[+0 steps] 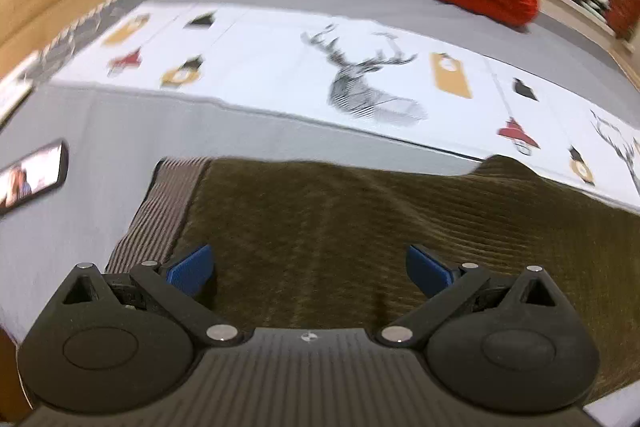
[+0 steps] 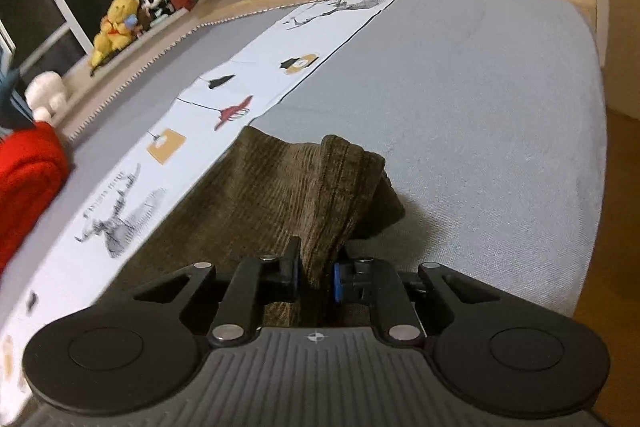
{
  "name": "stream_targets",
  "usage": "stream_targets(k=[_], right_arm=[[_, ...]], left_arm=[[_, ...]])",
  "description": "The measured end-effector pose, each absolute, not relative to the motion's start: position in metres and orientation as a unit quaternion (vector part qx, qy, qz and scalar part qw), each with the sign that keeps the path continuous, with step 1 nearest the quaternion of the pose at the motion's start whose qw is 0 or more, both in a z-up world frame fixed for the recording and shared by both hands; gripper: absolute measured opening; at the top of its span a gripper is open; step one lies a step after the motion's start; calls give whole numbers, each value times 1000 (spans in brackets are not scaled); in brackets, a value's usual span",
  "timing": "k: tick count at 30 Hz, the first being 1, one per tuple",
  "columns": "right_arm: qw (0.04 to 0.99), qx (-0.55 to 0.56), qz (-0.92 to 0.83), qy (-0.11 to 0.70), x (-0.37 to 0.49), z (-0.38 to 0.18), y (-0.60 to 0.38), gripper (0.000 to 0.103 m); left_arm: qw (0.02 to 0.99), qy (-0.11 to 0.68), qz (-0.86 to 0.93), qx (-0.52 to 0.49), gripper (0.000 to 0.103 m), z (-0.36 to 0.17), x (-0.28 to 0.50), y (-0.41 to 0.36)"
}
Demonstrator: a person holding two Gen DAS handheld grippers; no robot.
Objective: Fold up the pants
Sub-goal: 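Grasp the leg hems with the right gripper while the left grasps the waistband, then fold the hems onto the waistband with the right gripper and release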
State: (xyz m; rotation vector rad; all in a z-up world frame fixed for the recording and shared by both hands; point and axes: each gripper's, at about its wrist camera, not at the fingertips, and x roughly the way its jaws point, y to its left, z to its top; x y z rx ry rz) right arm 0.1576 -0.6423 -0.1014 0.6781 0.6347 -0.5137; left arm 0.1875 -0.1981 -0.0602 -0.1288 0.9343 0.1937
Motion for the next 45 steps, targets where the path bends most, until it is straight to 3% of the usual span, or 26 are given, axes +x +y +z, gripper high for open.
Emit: stream_targets(k=[8, 15, 18, 22, 26, 29, 32, 36, 38, 40, 41, 42, 45], right_arm=[[911, 276, -157, 264, 164, -53, -586, 14], [962, 135, 68, 228, 176, 8, -424, 14], [947, 39, 188, 259, 161, -9, -340, 14], [882, -102, 281, 364, 130, -89, -267, 14], [889, -157, 280, 327, 110, -93, -258, 15], [881, -121, 290, 354, 117, -86, -264, 23], [868, -84, 329, 363, 107, -79, -259, 52], [853, -56, 369, 366, 92, -74, -260, 66], [852, -24, 372, 367, 96, -67, -267, 64], [847, 49, 369, 380, 109, -59, -282, 52], [846, 91, 363, 380, 117, -57, -291, 36], [851, 118, 348, 375, 121, -55, -297, 27], [879, 125, 284, 361, 131, -57, -300, 24]], left_arm=[[870, 464, 144, -88, 103, -62, 182, -154], [872, 456, 153, -86, 103, -57, 174, -149], [877, 450, 154, -71, 103, -57, 170, -152], [877, 449, 163, -46, 103, -61, 167, -153], [871, 461, 163, -48, 103, -68, 168, -150], [870, 462, 165, -52, 103, -68, 169, -150], [874, 456, 161, -52, 103, -65, 169, -153], [874, 458, 160, -43, 103, -67, 169, -157], [874, 457, 159, -42, 103, -67, 168, -158], [875, 456, 156, -42, 103, -66, 168, -158], [875, 456, 157, -41, 103, -66, 168, -159], [876, 455, 156, -40, 103, -66, 167, -159], [877, 453, 157, -34, 103, -67, 168, -162]])
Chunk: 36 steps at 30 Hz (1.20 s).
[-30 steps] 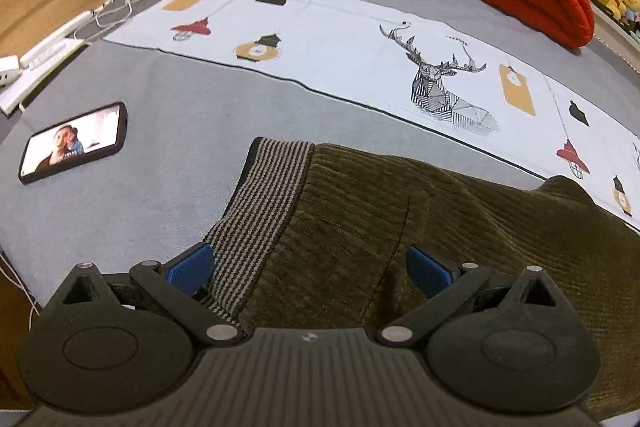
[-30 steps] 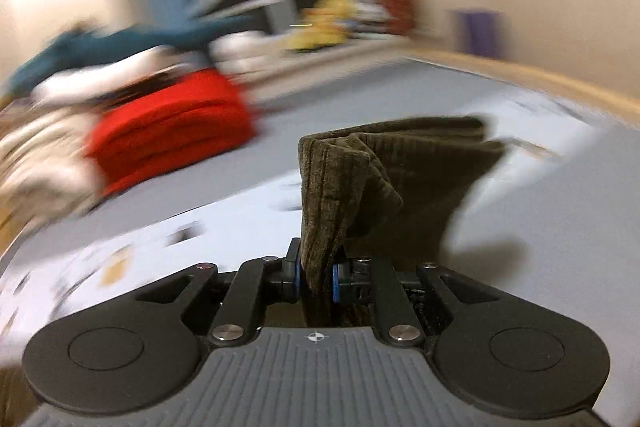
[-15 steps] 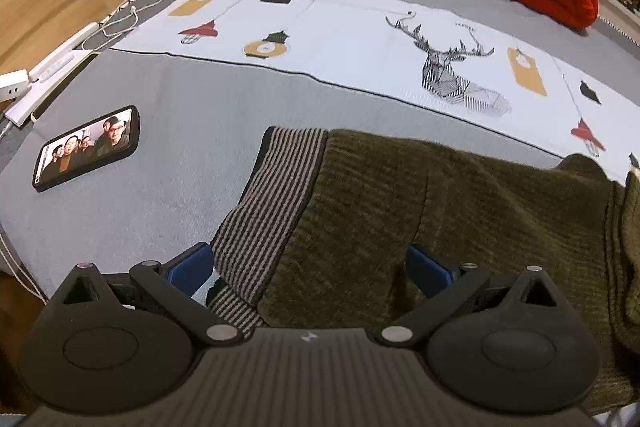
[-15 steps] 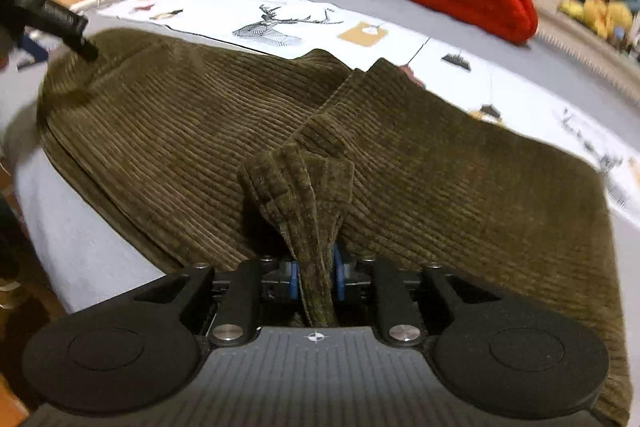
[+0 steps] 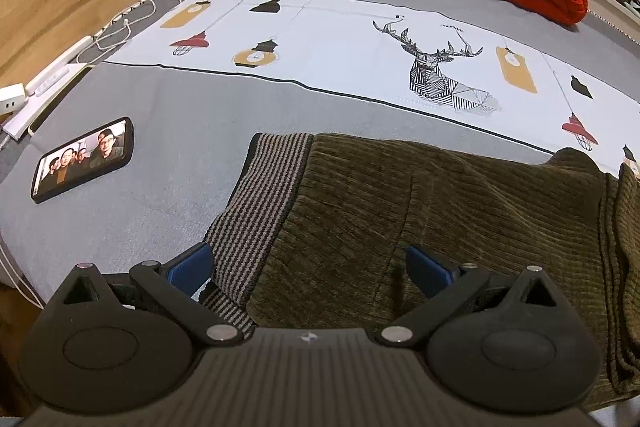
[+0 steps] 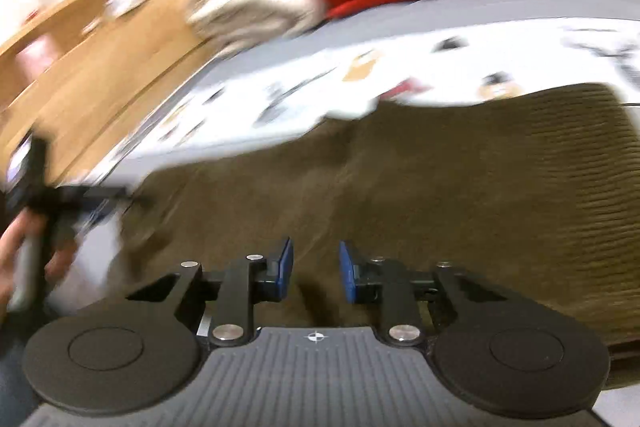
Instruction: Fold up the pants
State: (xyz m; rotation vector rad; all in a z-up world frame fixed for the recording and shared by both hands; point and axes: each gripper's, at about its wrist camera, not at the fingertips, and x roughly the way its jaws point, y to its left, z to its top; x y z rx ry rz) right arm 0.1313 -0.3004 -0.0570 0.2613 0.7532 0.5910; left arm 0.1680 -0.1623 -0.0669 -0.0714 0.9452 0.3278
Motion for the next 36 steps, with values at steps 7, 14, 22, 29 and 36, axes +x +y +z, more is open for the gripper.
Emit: stream_targets(k=[7, 14, 22, 29, 36], right_arm=[[876, -24, 306, 372, 102, -80, -257, 17], [896, 81, 252, 357, 83, -43, -286, 56], [887, 169, 190, 385, 19, -56, -313, 66], [891, 158, 184, 383, -1, -55, -297, 67], [893, 155, 175, 385, -13, -51, -293, 68]], left_arm=[[886, 443, 137, -16, 103, -67, 162, -178], [894, 432, 118, 17, 103, -68, 142, -206], [892, 435, 116, -40, 103, -78, 78, -213], [894, 432, 98, -66, 103, -84, 38, -221], [916, 391, 90, 3, 103, -100, 11, -240]])
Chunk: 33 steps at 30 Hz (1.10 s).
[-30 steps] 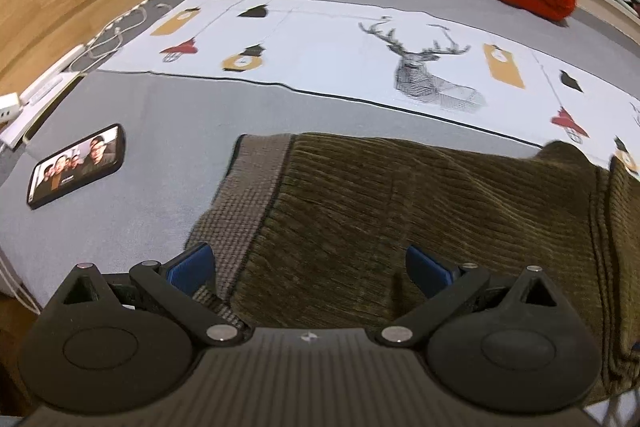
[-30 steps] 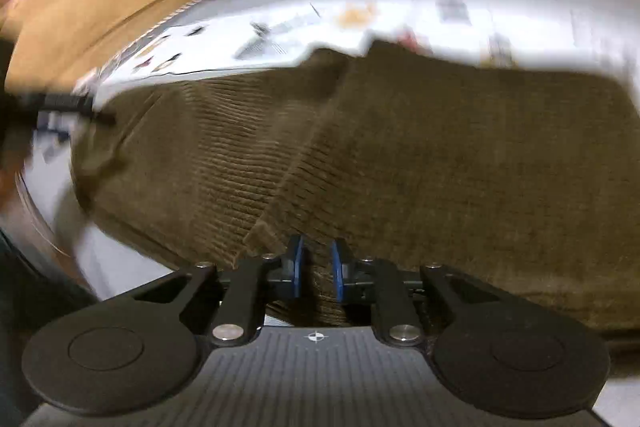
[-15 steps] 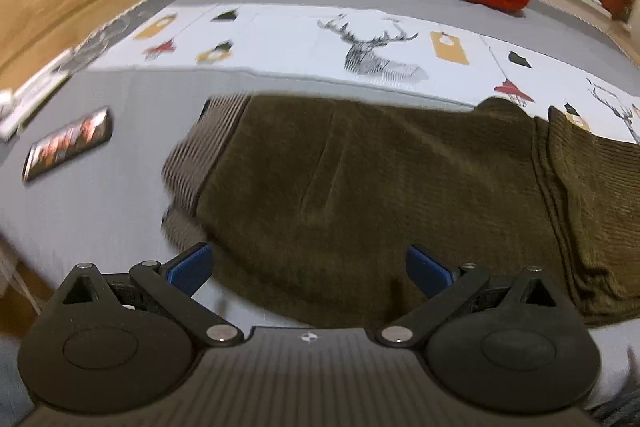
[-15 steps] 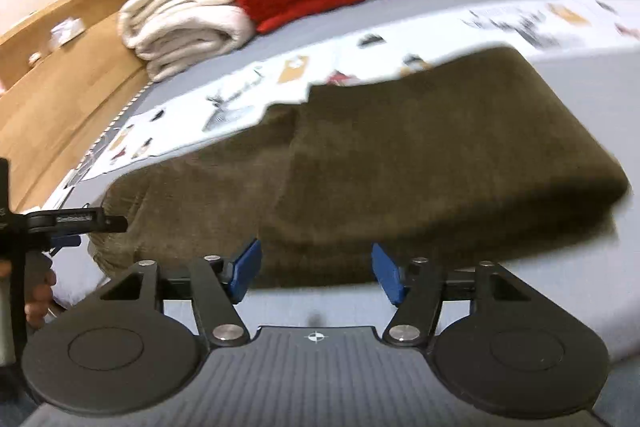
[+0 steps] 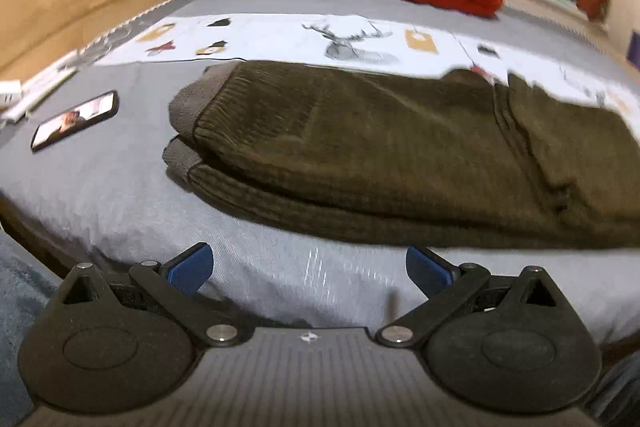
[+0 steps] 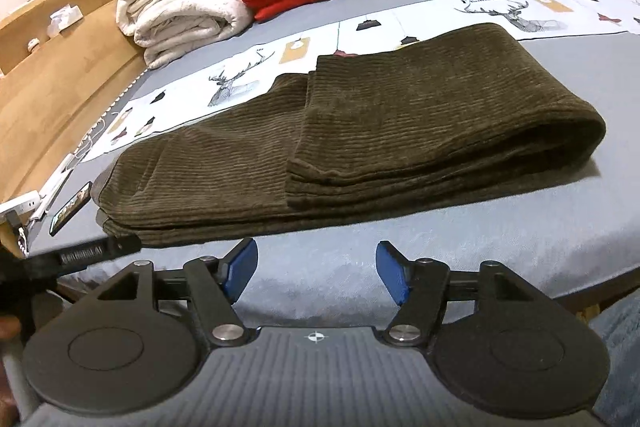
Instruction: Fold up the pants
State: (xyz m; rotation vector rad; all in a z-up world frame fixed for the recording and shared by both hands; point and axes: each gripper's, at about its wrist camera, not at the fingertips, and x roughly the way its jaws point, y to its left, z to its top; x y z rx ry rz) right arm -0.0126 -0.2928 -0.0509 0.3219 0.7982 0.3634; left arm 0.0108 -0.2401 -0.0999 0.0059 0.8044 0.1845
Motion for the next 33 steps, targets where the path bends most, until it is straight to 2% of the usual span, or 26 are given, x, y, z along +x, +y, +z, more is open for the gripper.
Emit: stream_targets(k=[8, 23, 33], right_arm=[[889, 171, 140, 400, -10, -60, -295, 68], [878, 197, 113, 421, 13, -70, -290, 68], [856, 279, 69, 430, 18, -83, -320, 68]], left_arm=[[925, 374, 62, 35, 103, -98, 20, -250], [923, 380, 70, -4, 103, -91, 36, -229], [920, 384, 76, -17, 103, -91, 35, -224]])
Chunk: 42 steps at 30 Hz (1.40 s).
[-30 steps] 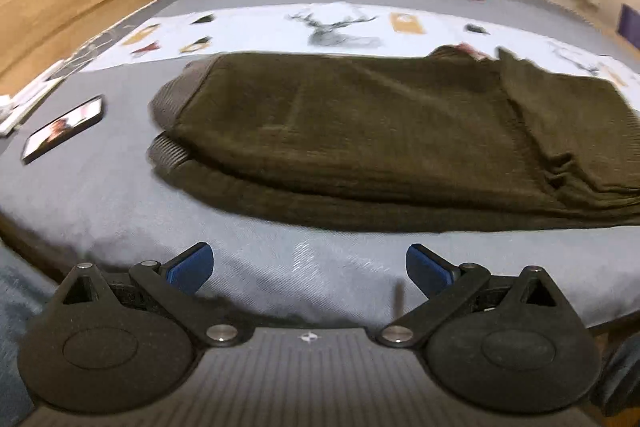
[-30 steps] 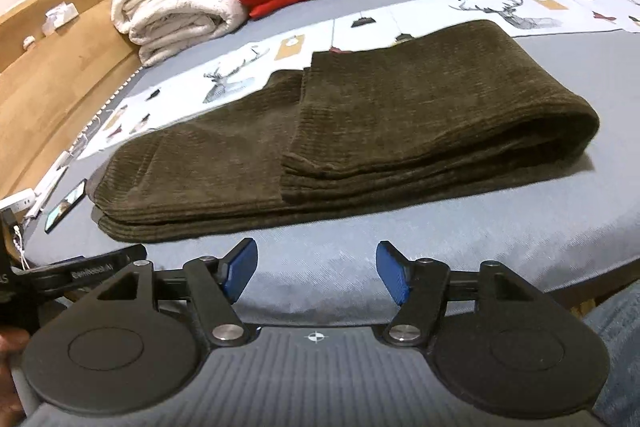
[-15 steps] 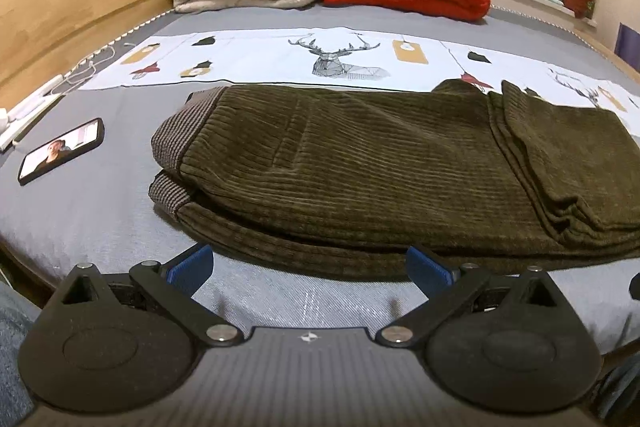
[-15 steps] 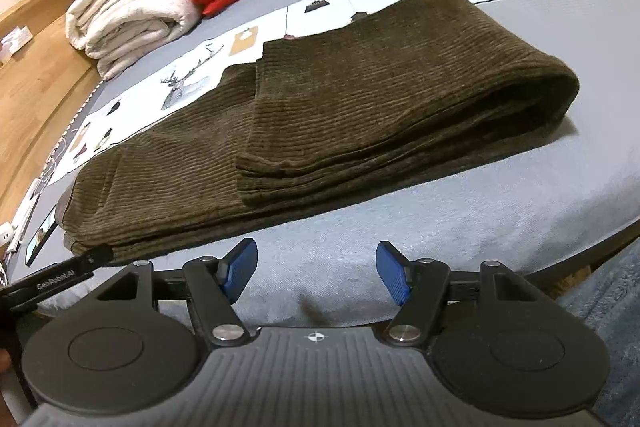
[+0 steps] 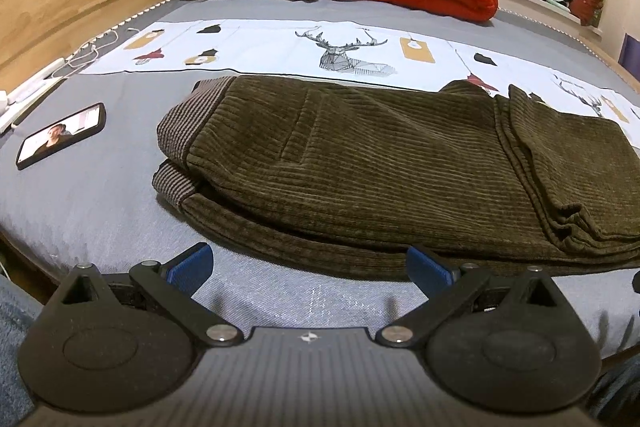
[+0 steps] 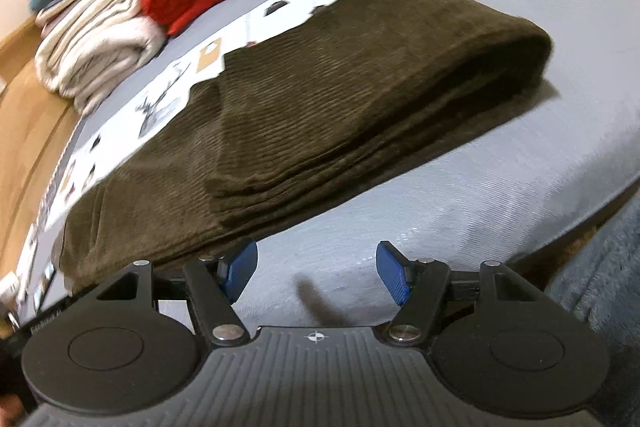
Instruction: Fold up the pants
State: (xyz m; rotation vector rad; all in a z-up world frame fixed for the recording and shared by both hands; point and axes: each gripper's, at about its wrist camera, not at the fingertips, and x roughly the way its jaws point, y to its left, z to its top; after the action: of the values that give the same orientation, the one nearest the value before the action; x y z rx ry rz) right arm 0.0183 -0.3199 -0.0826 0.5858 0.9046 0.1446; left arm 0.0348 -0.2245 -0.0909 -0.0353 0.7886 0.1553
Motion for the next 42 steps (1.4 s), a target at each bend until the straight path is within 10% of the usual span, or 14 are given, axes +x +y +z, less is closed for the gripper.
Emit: stream_targets(k=[42], right_arm=[[767, 508, 14, 393, 77, -125, -375, 90]], left_arm=[[912, 400, 82, -42, 103, -93, 44, -219]])
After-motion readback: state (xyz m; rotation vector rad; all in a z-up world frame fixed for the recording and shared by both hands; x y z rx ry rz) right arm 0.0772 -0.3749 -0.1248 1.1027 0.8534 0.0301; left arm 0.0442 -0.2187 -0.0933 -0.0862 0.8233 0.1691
